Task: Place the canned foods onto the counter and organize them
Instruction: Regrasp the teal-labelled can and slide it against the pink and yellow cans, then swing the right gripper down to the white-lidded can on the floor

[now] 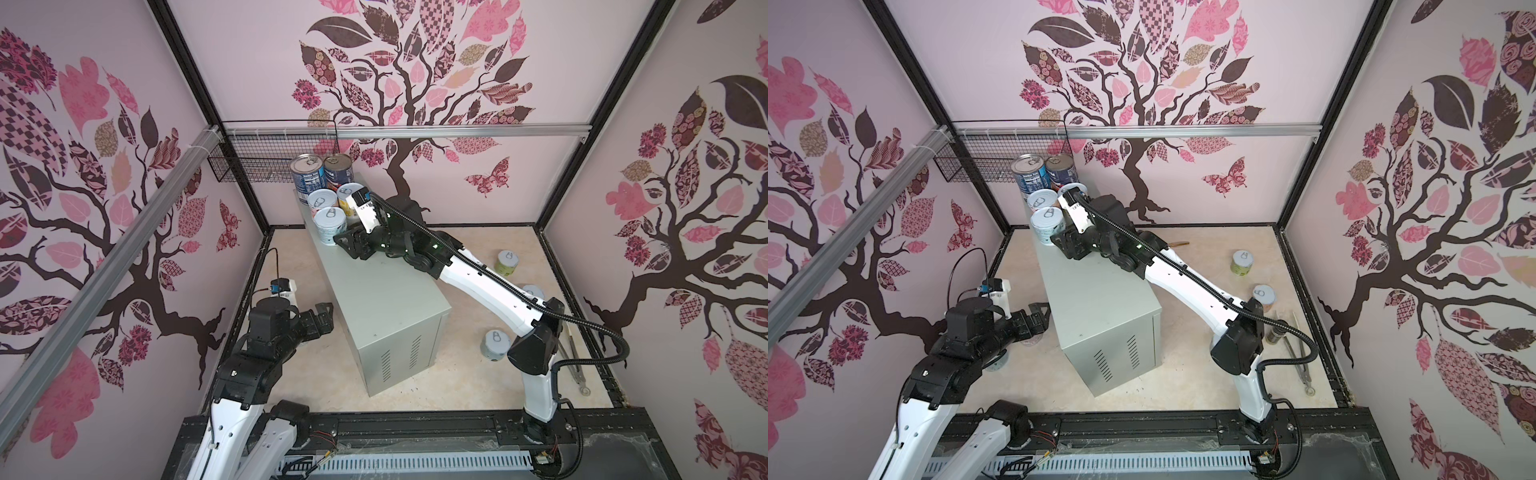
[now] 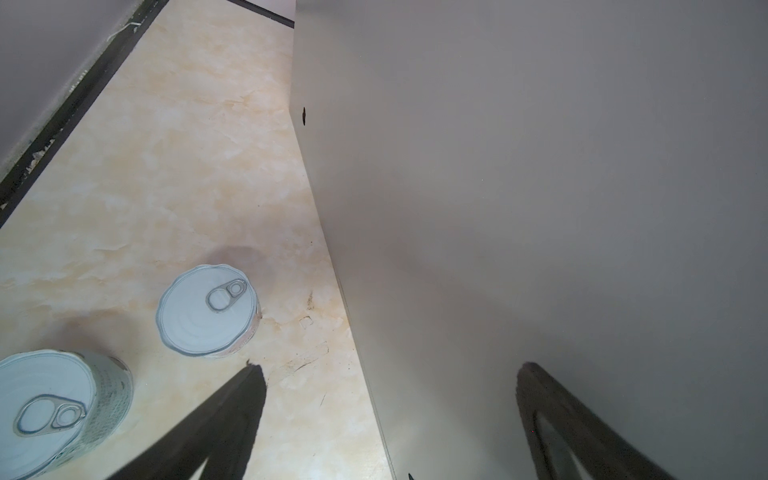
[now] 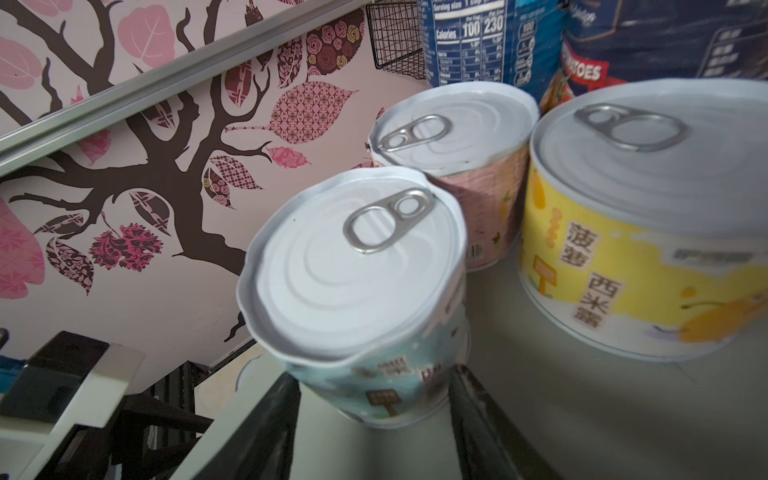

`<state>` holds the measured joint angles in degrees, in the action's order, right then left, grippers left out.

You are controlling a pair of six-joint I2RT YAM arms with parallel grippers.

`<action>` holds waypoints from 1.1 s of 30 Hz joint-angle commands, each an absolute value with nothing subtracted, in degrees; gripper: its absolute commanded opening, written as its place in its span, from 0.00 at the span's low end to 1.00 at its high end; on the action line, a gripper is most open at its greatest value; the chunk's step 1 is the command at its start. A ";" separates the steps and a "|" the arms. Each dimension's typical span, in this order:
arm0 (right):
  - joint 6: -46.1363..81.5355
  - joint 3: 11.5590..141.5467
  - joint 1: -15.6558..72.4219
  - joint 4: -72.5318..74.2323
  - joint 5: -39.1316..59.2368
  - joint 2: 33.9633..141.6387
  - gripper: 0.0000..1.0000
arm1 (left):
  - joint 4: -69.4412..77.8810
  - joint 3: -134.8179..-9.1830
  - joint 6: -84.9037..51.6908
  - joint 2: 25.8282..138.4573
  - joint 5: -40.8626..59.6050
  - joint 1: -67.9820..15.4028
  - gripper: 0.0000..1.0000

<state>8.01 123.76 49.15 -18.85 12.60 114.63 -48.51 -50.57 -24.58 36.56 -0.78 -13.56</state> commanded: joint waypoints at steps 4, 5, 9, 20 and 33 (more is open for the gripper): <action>9.23 128.12 48.96 -23.72 13.01 118.63 0.60 | -47.53 -50.89 -23.90 36.21 -1.47 -14.12 0.98; 9.23 128.06 48.98 -23.73 13.08 118.41 0.61 | -47.45 -50.89 -23.90 36.21 -1.43 -14.06 0.98; 8.86 128.87 48.96 -24.84 12.97 117.19 0.65 | -47.51 -51.15 -23.76 35.97 -1.46 -14.12 0.98; 8.26 122.75 48.96 -28.32 11.92 105.46 0.76 | -50.09 -51.24 -24.55 33.21 -3.94 -14.09 0.98; 12.39 100.64 48.96 -31.87 -1.70 81.09 0.80 | -57.27 -51.97 -30.56 33.18 -1.32 -14.07 0.98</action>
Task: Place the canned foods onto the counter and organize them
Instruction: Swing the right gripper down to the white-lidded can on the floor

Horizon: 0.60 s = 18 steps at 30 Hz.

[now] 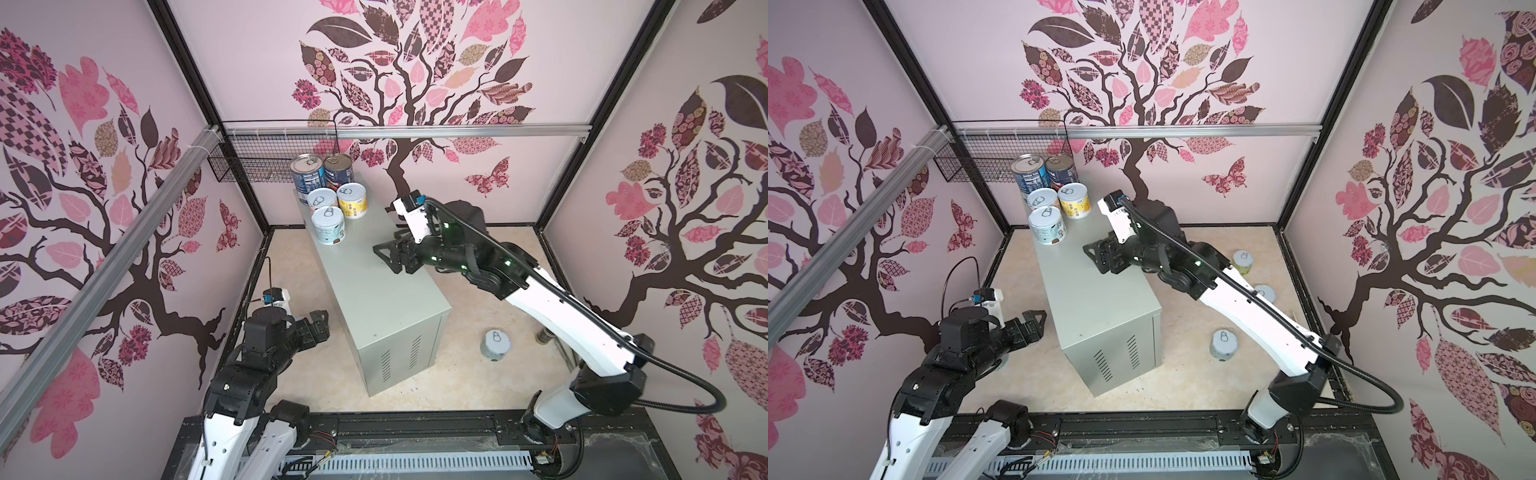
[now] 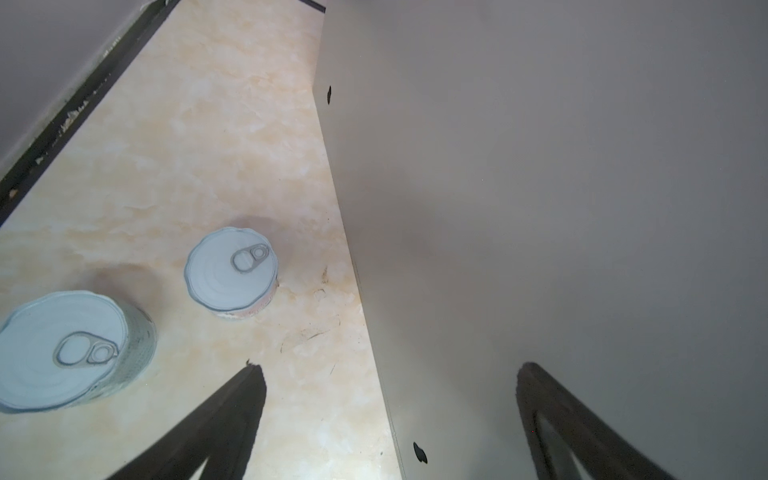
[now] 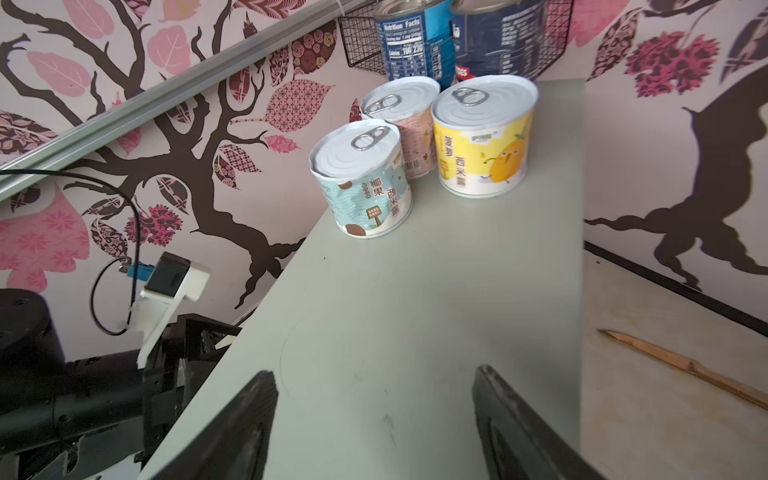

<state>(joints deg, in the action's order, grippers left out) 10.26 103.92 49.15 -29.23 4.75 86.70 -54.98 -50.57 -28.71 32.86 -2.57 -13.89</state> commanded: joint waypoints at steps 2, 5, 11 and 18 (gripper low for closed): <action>13.71 95.66 48.97 -32.38 -6.86 76.09 0.81 | -57.57 -52.11 -30.78 32.80 -1.38 -14.06 0.98; 14.94 89.36 48.77 -34.84 -13.89 69.10 0.83 | -57.98 -52.46 -30.41 31.97 -1.32 -14.07 0.98; 20.09 76.80 46.97 -39.09 -21.76 57.99 0.88 | -58.57 -53.71 -29.95 33.42 -2.11 -14.06 0.98; 28.87 59.00 46.55 -38.06 -30.10 46.89 0.89 | -57.91 -52.58 -30.12 35.67 -1.30 -14.06 0.98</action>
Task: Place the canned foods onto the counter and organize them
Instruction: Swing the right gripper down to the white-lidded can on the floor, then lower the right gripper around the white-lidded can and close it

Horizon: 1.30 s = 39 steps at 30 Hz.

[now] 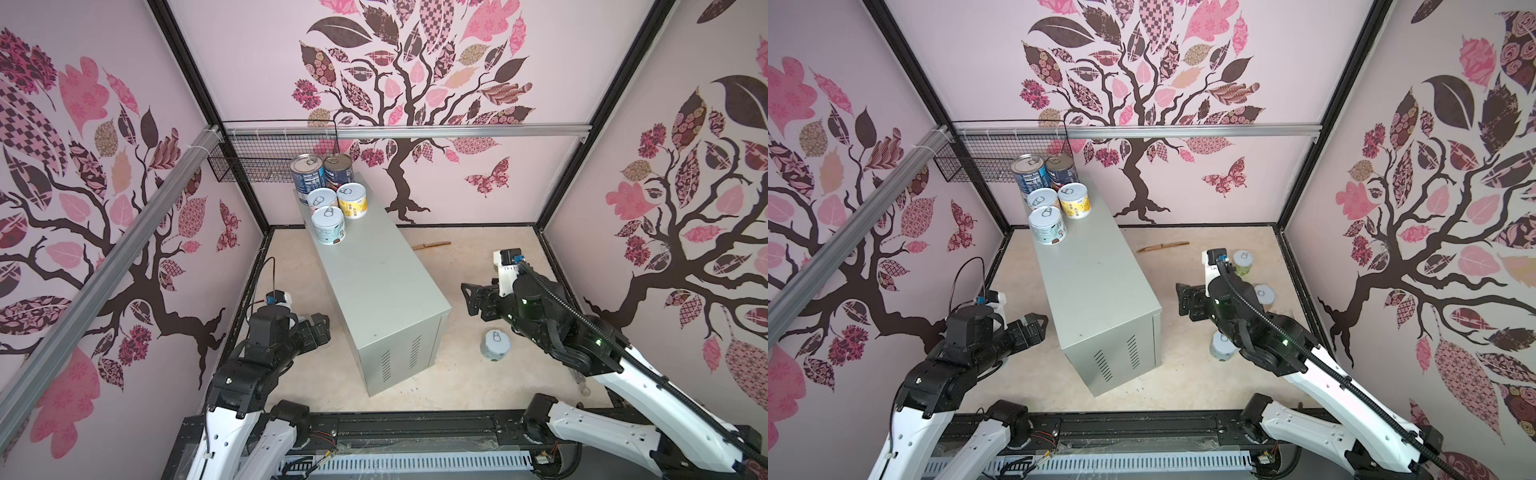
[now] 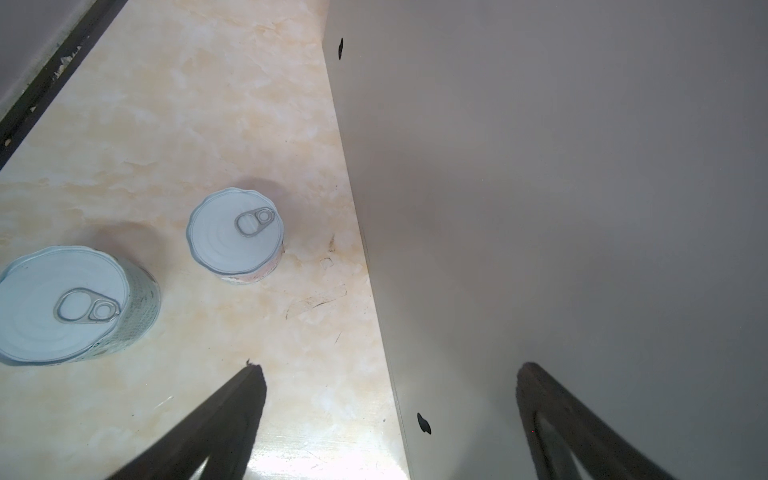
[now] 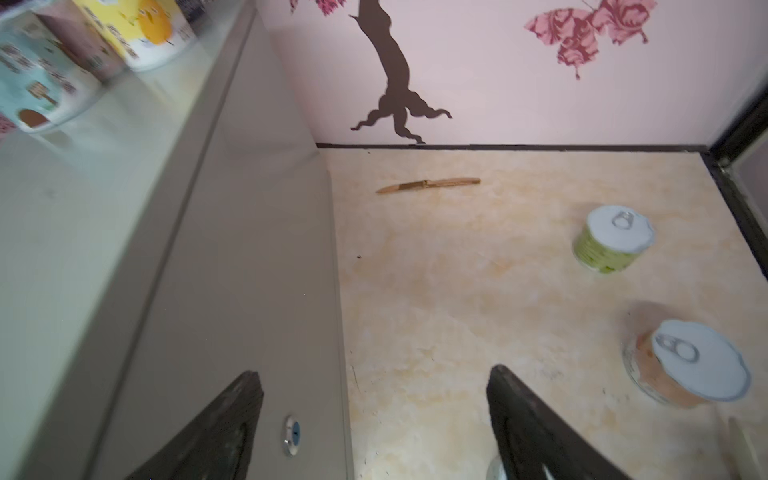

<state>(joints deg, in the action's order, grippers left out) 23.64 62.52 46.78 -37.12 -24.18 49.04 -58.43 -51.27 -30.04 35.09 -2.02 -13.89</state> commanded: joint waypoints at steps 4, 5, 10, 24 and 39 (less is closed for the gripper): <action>35.61 50.75 46.40 -37.06 -31.44 43.83 0.96 | -57.27 -51.61 -31.43 36.62 -1.27 -14.10 0.98; 37.28 48.92 46.34 -36.85 -31.34 43.65 0.99 | -57.22 -51.37 -31.85 36.88 -1.30 -14.10 0.98; 44.53 41.27 46.28 -36.23 -30.04 45.77 1.00 | -56.77 -50.59 -32.76 37.26 -2.96 -14.07 0.98; 58.92 26.98 42.49 -32.08 -31.49 48.38 1.00 | -54.84 -49.58 -33.86 41.03 -6.30 -14.07 0.98; 58.69 25.63 41.26 -25.57 -34.02 56.78 1.00 | -53.57 -48.82 -33.00 40.60 -4.48 -12.43 0.98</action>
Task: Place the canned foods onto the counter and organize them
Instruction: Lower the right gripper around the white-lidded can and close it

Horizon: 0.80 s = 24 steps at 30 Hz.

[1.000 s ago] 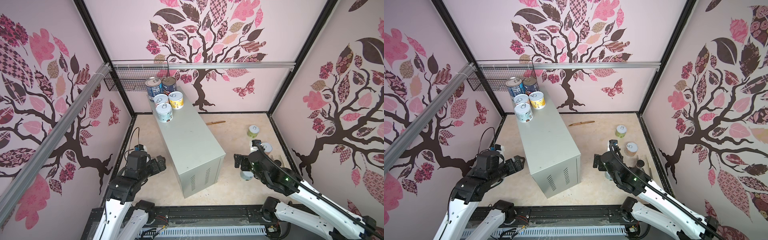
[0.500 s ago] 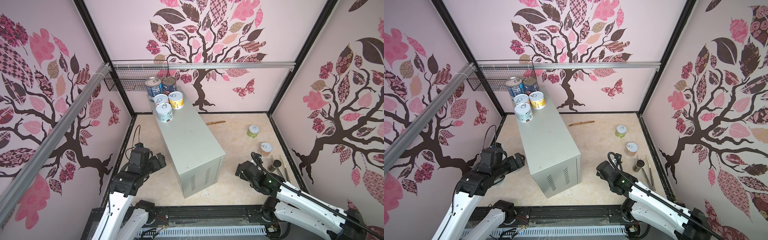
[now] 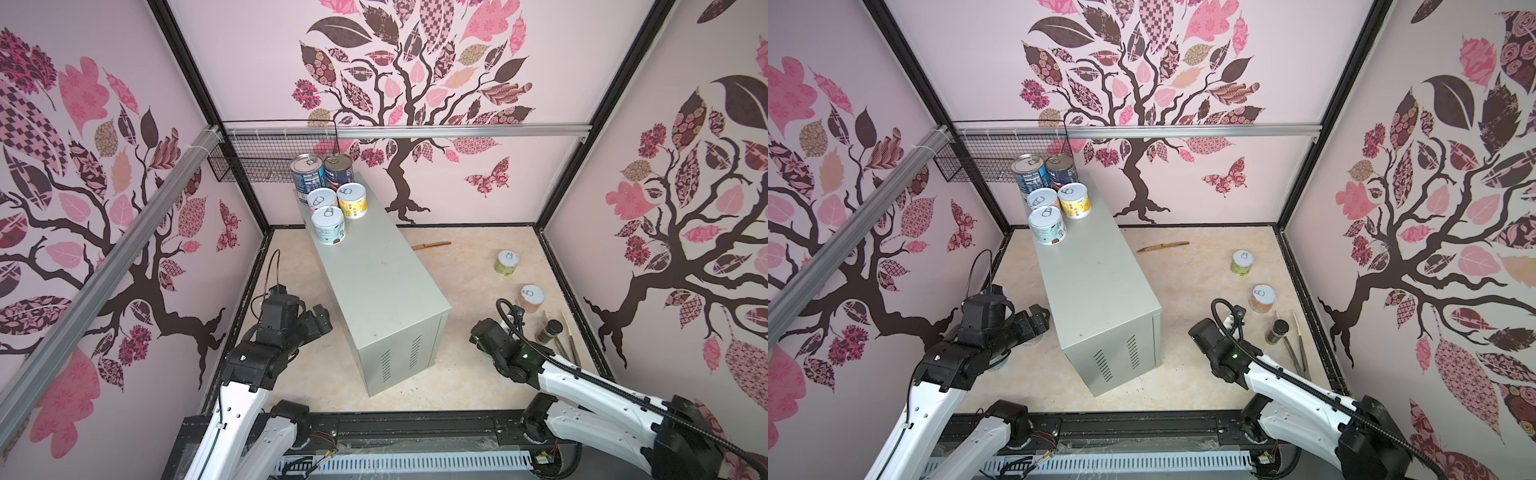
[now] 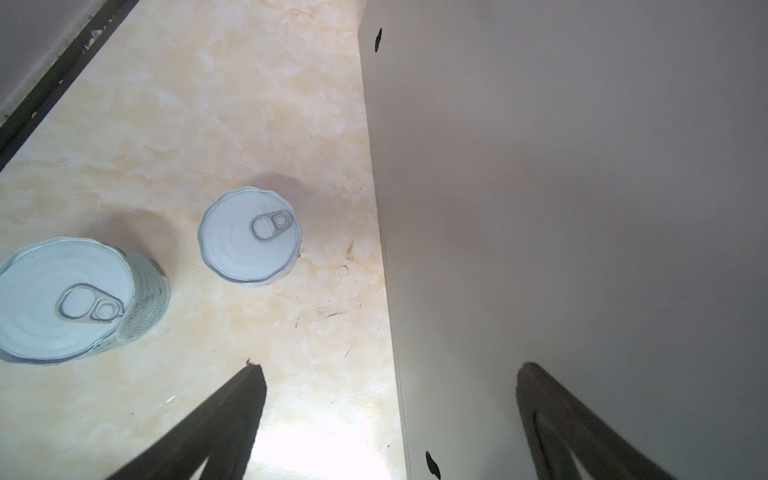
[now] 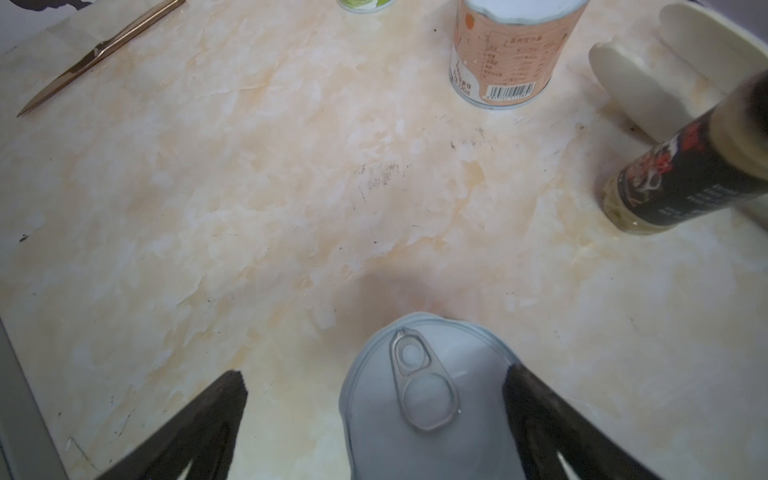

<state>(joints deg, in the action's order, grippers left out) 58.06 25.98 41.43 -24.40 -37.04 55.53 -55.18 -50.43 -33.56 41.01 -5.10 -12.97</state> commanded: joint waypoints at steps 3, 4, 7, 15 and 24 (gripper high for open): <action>58.02 27.49 41.22 -28.03 -35.94 55.89 1.00 | -53.19 -48.64 -32.75 40.69 -3.50 -11.64 0.98; 57.96 28.20 41.29 -29.27 -36.46 55.35 1.00 | -53.17 -48.57 -32.71 40.71 -3.28 -11.42 0.98; 58.19 30.10 41.20 -33.35 -37.81 52.54 1.00 | -52.92 -48.52 -32.61 40.61 -2.66 -10.90 0.98; 61.06 29.02 41.30 -39.82 -37.87 46.86 1.00 | -52.56 -48.32 -32.58 39.78 -1.87 -10.39 0.98; 61.53 23.93 41.26 -31.64 -34.38 52.51 1.00 | -52.67 -48.35 -32.34 38.99 -1.75 -10.44 0.98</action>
<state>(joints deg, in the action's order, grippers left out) 61.12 24.27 41.43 -33.67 -34.81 50.98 -53.23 -49.78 -33.01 39.68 -2.24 -10.74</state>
